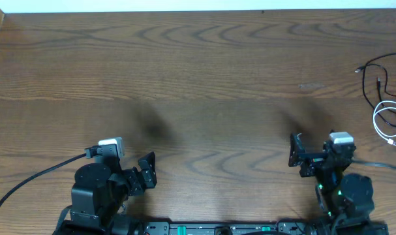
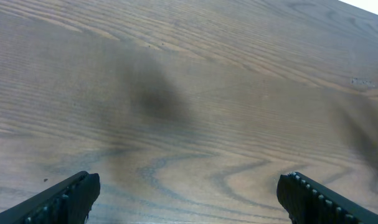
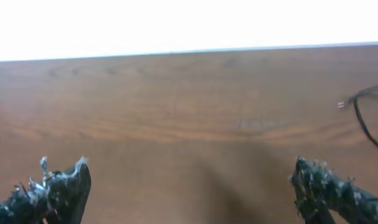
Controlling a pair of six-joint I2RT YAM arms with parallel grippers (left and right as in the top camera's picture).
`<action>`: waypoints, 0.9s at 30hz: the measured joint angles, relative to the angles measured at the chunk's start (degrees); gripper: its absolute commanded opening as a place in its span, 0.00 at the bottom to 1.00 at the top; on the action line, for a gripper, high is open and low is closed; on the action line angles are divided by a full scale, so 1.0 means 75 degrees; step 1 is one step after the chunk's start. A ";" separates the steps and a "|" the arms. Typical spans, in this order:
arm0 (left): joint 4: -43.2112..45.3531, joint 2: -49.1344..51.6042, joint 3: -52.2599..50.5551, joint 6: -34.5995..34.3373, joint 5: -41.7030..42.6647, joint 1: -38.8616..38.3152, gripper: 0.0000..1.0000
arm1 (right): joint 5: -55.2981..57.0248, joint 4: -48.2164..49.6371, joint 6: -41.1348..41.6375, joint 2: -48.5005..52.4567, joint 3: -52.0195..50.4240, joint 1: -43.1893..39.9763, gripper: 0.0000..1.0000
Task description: Untangle cables
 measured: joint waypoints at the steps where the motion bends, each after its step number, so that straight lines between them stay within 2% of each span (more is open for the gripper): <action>1: -0.0003 0.0000 0.0000 -0.0003 0.0000 0.0000 0.96 | 0.0000 0.0210 -0.0006 -0.0143 -0.0163 -0.0029 0.99; 9: 0.0000 0.0000 0.0000 -0.0003 0.0000 0.0000 0.96 | 0.0012 0.1868 -0.0015 -0.1037 -0.1265 -0.0434 0.99; 13: 0.0000 0.0000 0.0000 -0.0003 0.0003 0.0000 0.96 | 0.0029 0.2815 -0.0070 -0.1139 -0.1699 -0.0510 0.99; 16: 0.0000 0.0000 0.0000 0.0000 0.0003 0.0000 0.96 | 0.0029 0.3054 -0.0358 -0.1145 -0.1862 -0.0510 0.99; 20: 0.0000 0.0000 0.0000 -0.0003 0.0003 0.0000 0.96 | 0.0015 0.3019 -0.0883 -0.1151 -0.1888 -0.0510 0.99; 24: -0.0003 0.0000 -0.0006 -0.0003 0.0000 0.0000 0.96 | -0.0032 0.1950 -0.1160 -0.1151 -0.1912 -0.0510 0.99; 27: 0.0000 0.0000 -0.0012 0.0000 0.0000 0.0000 0.96 | -0.0093 0.1920 -0.1244 -0.1142 -0.1909 -0.0510 0.99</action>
